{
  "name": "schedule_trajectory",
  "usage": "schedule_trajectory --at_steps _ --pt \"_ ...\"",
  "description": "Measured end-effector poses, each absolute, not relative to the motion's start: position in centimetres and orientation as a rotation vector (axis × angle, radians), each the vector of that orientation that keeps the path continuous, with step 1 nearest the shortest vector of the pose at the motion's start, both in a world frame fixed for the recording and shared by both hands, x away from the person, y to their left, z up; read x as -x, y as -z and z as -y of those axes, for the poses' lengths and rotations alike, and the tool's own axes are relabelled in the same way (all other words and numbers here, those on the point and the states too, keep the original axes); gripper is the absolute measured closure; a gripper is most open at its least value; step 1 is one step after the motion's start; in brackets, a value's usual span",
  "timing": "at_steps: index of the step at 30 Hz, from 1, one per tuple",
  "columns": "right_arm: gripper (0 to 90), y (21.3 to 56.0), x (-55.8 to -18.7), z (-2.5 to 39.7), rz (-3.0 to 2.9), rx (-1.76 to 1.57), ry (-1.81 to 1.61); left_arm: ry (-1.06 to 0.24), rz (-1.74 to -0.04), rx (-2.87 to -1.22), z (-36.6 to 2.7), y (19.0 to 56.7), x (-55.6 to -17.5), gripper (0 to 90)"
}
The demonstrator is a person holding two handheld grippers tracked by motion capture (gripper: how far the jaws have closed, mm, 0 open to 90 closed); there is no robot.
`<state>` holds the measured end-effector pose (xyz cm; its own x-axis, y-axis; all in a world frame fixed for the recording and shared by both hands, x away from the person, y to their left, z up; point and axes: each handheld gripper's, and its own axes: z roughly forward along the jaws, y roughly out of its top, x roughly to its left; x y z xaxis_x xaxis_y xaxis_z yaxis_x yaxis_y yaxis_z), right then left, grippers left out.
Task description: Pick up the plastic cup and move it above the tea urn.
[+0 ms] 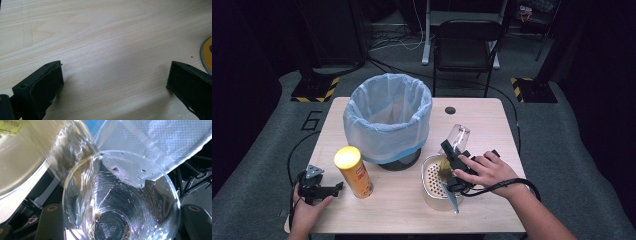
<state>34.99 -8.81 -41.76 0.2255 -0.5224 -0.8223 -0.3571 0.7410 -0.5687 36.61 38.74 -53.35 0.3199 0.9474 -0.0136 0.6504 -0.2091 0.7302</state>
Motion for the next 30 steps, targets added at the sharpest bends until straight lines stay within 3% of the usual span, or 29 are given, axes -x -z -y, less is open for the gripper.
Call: schedule_trajectory --at_steps 30 --pt "34.7 41.49 -34.52 8.54 -1.427 0.808 0.061 -0.594 -1.408 -1.948 -38.74 53.34 -36.61 0.2"
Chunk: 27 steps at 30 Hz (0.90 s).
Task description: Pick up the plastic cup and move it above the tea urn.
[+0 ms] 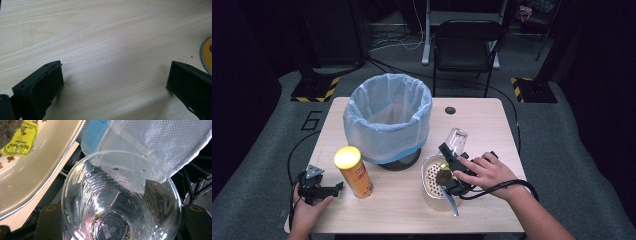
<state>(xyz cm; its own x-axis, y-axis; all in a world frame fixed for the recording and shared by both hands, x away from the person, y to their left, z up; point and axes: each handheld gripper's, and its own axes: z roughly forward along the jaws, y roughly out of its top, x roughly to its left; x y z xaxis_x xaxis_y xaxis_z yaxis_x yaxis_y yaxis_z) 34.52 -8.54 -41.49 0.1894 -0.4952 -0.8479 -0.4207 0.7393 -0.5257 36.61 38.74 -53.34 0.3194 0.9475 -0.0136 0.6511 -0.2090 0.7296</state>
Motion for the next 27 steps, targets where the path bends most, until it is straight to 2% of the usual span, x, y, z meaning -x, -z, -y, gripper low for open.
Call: schedule_trajectory --at_steps 16,21,27 --pt "34.2 40.8 -34.4 8.6 -1.554 0.828 0.028 -0.595 -1.406 -1.949 -38.7 53.3 -36.6 0.2" --pt "34.0 39.5 -34.6 8.6 -1.592 0.816 -0.035 -0.595 -1.408 -1.948 -38.7 53.3 -36.6 0.2" --pt "33.7 39.6 -35.2 9.0 -1.668 0.705 -0.176 -0.594 -1.408 -1.948 -38.7 53.3 -36.6 0.2"
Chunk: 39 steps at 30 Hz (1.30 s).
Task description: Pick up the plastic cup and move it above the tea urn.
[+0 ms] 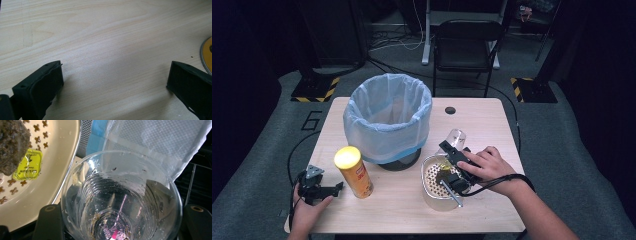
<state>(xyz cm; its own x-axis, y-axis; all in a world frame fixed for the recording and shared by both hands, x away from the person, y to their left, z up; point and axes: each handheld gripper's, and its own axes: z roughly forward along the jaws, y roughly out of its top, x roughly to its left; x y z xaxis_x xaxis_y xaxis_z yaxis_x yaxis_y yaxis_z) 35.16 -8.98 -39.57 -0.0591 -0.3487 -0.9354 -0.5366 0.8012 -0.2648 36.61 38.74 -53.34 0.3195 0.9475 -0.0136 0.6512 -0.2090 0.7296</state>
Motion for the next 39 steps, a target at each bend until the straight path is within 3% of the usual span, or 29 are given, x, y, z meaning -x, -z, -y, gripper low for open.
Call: schedule_trajectory --at_steps 15,24,39 --pt "33.4 38.7 -36.1 9.8 -1.764 0.484 -0.455 -0.595 -1.410 -1.948 -38.7 53.3 -36.6 0.2" --pt "33.2 36.8 -37.5 11.8 -1.829 0.101 -0.975 -0.595 -1.410 -1.948 -38.7 53.3 -36.6 0.2" --pt "33.3 36.6 -40.0 13.9 -1.989 -0.332 -1.645 -0.595 -1.409 -1.949 -38.7 53.3 -36.6 0.2"
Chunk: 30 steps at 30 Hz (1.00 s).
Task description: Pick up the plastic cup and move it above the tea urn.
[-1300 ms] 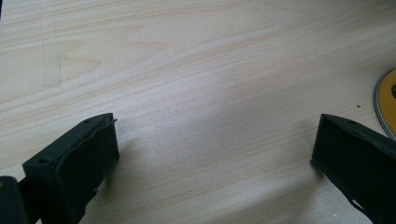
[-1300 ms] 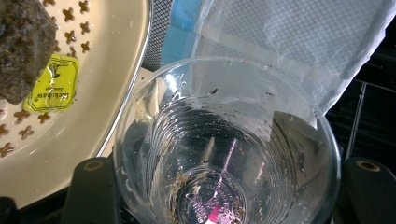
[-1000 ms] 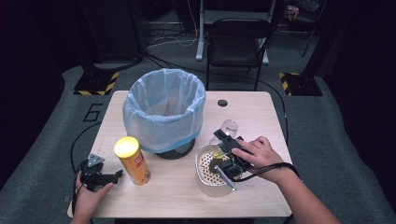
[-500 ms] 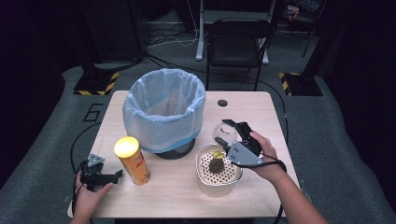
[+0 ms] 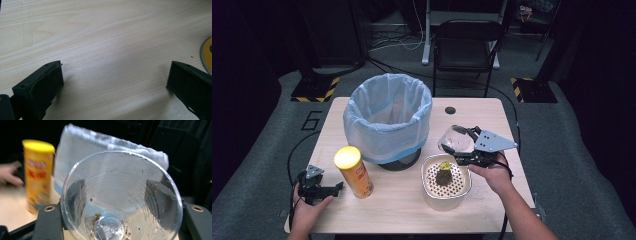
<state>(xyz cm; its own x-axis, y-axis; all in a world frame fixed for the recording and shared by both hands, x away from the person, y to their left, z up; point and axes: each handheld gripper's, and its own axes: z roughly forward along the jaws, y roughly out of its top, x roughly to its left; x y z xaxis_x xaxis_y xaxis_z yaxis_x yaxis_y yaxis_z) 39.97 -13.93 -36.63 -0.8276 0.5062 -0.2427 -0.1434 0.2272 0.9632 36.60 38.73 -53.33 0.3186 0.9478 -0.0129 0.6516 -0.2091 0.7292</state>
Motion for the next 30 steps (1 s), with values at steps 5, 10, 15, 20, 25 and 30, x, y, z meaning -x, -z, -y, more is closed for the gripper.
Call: schedule_trajectory --at_steps 5,10,15,20,25,30 --pt "33.1 36.1 -40.8 14.3 -2.018 -0.460 -1.884 -0.595 -1.409 -1.948 -38.7 53.3 -36.6 0.2" --pt "33.1 35.8 -40.9 14.1 -2.057 -0.498 -1.871 -0.595 -1.410 -1.948 -38.7 53.3 -36.6 0.2" --pt "33.3 34.7 -40.9 14.1 -2.078 -0.520 -1.865 -0.595 -1.410 -1.948 -38.7 53.3 -36.6 0.2" --pt "33.6 32.6 -40.7 13.8 -2.083 -0.523 -1.802 -0.595 -1.410 -1.947 -38.7 53.3 -36.6 0.2" --pt "33.5 29.9 -40.8 13.2 -2.072 -0.502 -1.767 -0.595 -1.410 -1.948 -38.7 53.3 -36.6 0.2" --pt "33.2 27.1 -41.2 12.2 -2.080 -0.489 -1.727 -0.595 -1.410 -1.948 -38.7 53.3 -36.6 0.2"
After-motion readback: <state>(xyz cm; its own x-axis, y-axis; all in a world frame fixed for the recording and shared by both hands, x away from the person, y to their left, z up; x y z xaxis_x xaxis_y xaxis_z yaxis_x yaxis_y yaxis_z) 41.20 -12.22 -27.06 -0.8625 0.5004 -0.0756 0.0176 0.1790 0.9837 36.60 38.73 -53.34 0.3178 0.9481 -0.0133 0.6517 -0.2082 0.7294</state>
